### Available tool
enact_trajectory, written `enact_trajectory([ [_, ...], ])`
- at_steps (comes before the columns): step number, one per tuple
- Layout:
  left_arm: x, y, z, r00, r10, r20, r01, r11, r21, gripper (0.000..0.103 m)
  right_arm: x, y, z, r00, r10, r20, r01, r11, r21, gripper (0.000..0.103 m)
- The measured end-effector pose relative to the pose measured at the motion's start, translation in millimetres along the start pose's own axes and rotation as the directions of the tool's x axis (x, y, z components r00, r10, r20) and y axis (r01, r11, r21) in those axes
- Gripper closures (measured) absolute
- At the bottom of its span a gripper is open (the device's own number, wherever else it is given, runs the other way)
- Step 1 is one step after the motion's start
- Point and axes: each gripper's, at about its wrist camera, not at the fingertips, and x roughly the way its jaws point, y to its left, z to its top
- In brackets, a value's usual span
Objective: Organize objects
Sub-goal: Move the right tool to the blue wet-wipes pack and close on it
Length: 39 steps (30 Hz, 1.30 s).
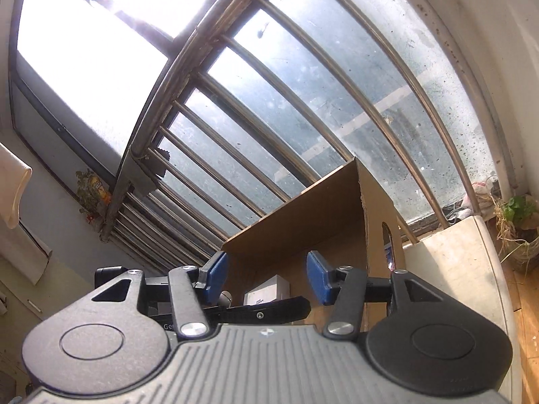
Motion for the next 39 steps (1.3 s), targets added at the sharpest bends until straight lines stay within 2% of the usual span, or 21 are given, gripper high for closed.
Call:
enact_trajectory([
  [2,-29,-4,-16,0.999,-0.022,0.037,0.021,0.999,0.030,0.005,-22,7,-17,0.998,0.045,0.038,-0.045,0.999,-0.008,0.036],
  [3,-28,-15,-13,0.998,-0.028,0.064,0.025,0.999,0.047,0.002,-31,11,-26,0.997,0.061,0.052,-0.061,0.998,-0.014,0.032],
  [6,-68,-20,-41,0.993,-0.019,0.119,0.007,0.995,0.104,0.000,-50,18,-49,0.993,0.091,0.076,-0.089,0.996,-0.028,0.023],
  [9,-90,-21,-69,0.984,0.034,0.173,-0.062,0.986,0.157,0.000,-59,26,-76,0.991,0.108,0.079,-0.103,0.993,-0.061,0.011],
  [11,-102,-18,-92,0.971,0.103,0.218,-0.143,0.974,0.176,0.000,-57,33,-94,0.991,0.120,0.056,-0.114,0.990,-0.087,0.005],
  [16,-114,0,-152,0.923,0.267,0.278,-0.330,0.920,0.211,0.000,-28,38,-133,0.982,0.182,-0.042,-0.185,0.981,-0.065,0.000],
  [20,-111,12,-183,0.890,0.348,0.294,-0.417,0.883,0.215,0.000,6,37,-159,0.971,0.202,-0.126,-0.205,0.979,-0.012,0.000],
  [21,-111,15,-192,0.877,0.367,0.311,-0.440,0.873,0.212,0.000,14,37,-167,0.966,0.208,-0.151,-0.210,0.978,0.003,0.000],
  [23,-108,20,-203,0.862,0.382,0.334,-0.465,0.858,0.218,0.000,30,38,-178,0.956,0.221,-0.195,-0.223,0.975,0.012,0.000],
  [25,-102,22,-216,0.836,0.415,0.358,-0.509,0.831,0.224,0.000,46,38,-187,0.947,0.219,-0.236,-0.223,0.975,0.010,0.000],
  [29,-92,31,-233,0.768,0.509,0.389,-0.612,0.763,0.209,0.000,77,40,-200,0.929,0.198,-0.311,-0.207,0.978,0.006,0.000],
  [31,-84,40,-234,0.741,0.546,0.390,-0.643,0.744,0.179,0.000,92,41,-203,0.921,0.182,-0.345,-0.194,0.981,0.001,0.000],
  [32,-82,45,-233,0.738,0.556,0.383,-0.647,0.744,0.165,0.000,99,41,-203,0.916,0.182,-0.358,-0.195,0.981,-0.001,0.000],
  [35,-75,62,-227,0.745,0.570,0.347,-0.637,0.762,0.118,0.000,122,37,-202,0.903,0.177,-0.393,-0.189,0.982,0.007,0.000],
  [39,-72,75,-219,0.751,0.567,0.339,-0.624,0.777,0.082,0.000,150,30,-204,0.881,0.176,-0.440,-0.175,0.984,0.044,0.000],
])
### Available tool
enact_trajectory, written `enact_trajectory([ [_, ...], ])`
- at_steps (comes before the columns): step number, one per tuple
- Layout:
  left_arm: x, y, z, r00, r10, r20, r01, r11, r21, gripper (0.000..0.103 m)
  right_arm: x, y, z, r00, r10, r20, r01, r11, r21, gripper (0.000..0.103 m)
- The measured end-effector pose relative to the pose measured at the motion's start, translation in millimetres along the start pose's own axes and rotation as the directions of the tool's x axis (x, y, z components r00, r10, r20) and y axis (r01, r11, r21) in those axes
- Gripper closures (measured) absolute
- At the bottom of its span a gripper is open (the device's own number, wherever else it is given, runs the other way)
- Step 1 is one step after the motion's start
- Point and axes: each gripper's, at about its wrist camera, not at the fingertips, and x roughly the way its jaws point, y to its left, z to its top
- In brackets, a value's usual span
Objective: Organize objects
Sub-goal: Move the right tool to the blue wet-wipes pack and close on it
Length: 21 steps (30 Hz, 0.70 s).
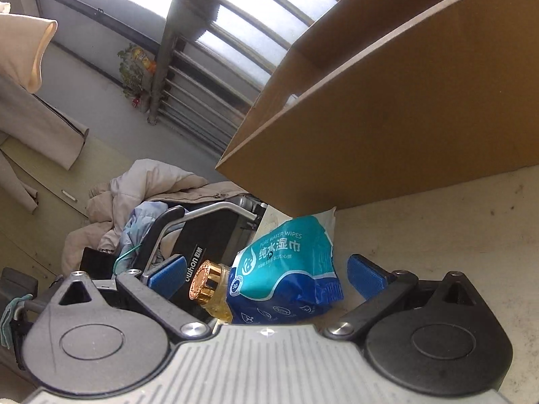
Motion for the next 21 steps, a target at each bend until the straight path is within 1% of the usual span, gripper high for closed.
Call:
enact_trajectory([
  [4,9,5,1,1.000,-0.007,0.014,0.007,1.000,-0.015,0.000,20,-9,5,0.998,0.017,-0.053,-0.016,1.000,0.023,0.000],
  [7,14,7,1,0.999,-0.032,0.015,0.032,0.999,-0.026,0.000,30,-13,8,0.996,0.031,-0.078,-0.029,0.999,0.032,0.000],
  [11,15,6,0,0.999,-0.047,0.024,0.047,0.999,-0.017,0.000,39,-11,11,0.991,0.085,-0.105,-0.081,0.996,0.038,0.000],
  [14,13,4,-1,0.998,-0.060,0.035,0.060,0.998,-0.012,0.000,39,-8,10,0.990,0.086,-0.113,-0.085,0.996,0.017,0.000],
  [18,11,4,-2,0.997,-0.069,0.039,0.069,0.998,-0.009,0.000,39,-6,8,0.989,0.094,-0.113,-0.093,0.996,0.018,0.000],
  [21,10,7,0,0.995,-0.092,0.037,0.092,0.996,-0.007,0.000,36,-5,6,0.989,0.092,-0.112,-0.091,0.996,0.017,0.000],
])
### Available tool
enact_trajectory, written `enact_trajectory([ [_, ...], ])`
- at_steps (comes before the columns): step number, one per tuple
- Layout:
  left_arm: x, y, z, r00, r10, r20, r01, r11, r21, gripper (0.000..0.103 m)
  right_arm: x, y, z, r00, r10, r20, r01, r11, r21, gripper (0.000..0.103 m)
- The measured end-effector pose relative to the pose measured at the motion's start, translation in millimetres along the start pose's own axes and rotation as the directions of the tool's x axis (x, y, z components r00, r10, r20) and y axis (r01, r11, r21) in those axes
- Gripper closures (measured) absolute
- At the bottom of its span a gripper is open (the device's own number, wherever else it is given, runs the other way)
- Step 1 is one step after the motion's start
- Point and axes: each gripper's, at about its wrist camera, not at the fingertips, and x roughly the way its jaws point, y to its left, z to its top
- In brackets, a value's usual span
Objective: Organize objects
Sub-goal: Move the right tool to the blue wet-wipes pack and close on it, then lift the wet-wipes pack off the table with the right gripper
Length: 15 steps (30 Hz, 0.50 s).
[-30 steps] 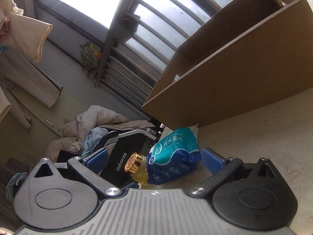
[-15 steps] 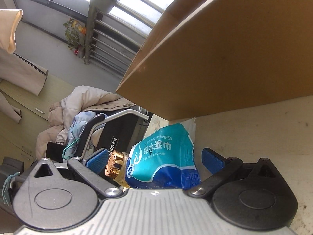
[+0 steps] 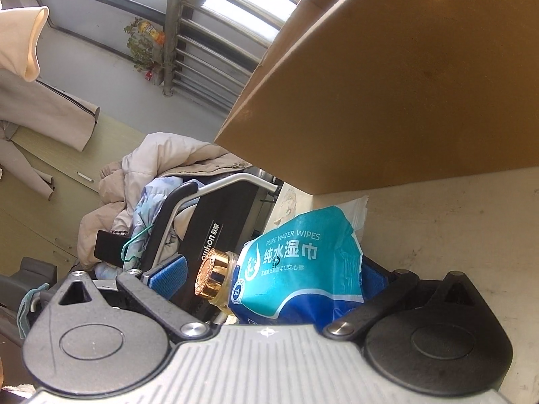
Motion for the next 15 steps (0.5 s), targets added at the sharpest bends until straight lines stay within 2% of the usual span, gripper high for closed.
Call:
enact_trajectory([
  [7,-6,-13,-4,0.999,-0.050,-0.014,0.051,0.998,0.047,0.000,-18,1,-11,0.999,-0.026,0.026,0.026,1.000,0.006,0.000],
  [11,-11,-24,-7,0.993,-0.114,-0.025,0.116,0.990,0.083,0.000,-42,-3,-25,0.997,-0.047,0.067,0.044,0.998,0.037,0.000],
  [15,-15,-42,-9,0.980,-0.195,-0.042,0.199,0.969,0.146,0.000,-71,-5,-41,0.988,-0.091,0.125,0.082,0.994,0.069,0.000],
])
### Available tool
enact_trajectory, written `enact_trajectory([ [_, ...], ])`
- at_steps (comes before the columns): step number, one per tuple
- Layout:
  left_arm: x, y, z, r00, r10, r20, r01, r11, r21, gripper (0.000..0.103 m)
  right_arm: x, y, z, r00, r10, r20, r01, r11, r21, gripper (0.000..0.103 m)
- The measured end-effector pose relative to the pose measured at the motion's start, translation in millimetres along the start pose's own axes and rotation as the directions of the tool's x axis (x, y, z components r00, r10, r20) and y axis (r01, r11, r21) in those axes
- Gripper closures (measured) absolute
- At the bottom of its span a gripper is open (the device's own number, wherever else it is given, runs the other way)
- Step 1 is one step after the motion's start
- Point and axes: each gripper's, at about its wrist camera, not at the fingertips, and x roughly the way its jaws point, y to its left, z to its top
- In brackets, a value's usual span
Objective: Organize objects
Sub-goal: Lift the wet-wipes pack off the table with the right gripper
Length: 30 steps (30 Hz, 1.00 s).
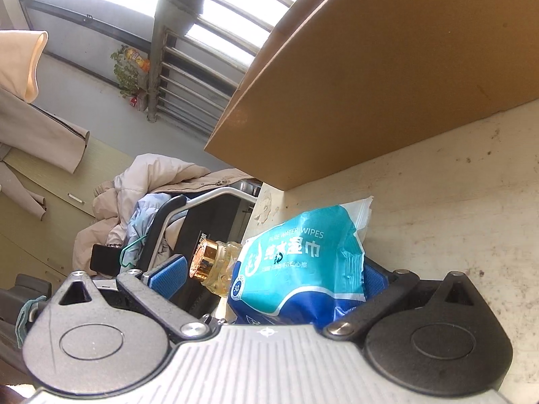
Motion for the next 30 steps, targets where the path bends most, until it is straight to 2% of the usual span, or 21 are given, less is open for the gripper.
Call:
enact_trajectory([
  [4,1,-19,-1,0.996,-0.086,-0.013,0.087,0.995,0.055,0.000,-28,-3,-13,0.996,-0.058,0.068,0.057,0.998,0.016,0.000],
  [9,10,-21,-3,0.987,-0.158,-0.034,0.160,0.984,0.075,0.000,-47,-7,-25,0.987,-0.096,0.127,0.093,0.995,0.028,0.000],
  [12,12,-16,-3,0.986,-0.164,-0.035,0.166,0.984,0.068,0.000,-52,-11,-30,0.983,-0.108,0.149,0.103,0.994,0.037,0.000],
  [18,17,-6,2,0.992,-0.121,-0.025,0.123,0.989,0.077,0.000,-54,-17,-34,0.982,-0.090,0.167,0.085,0.996,0.038,0.000],
  [26,23,-7,9,0.987,-0.148,-0.063,0.151,0.987,0.048,0.000,-50,-11,-38,0.980,-0.117,0.161,0.121,0.993,-0.014,0.000],
  [30,26,-6,11,0.986,-0.151,-0.077,0.156,0.986,0.064,0.000,-47,-8,-41,0.977,-0.137,0.160,0.145,0.989,-0.040,0.000],
])
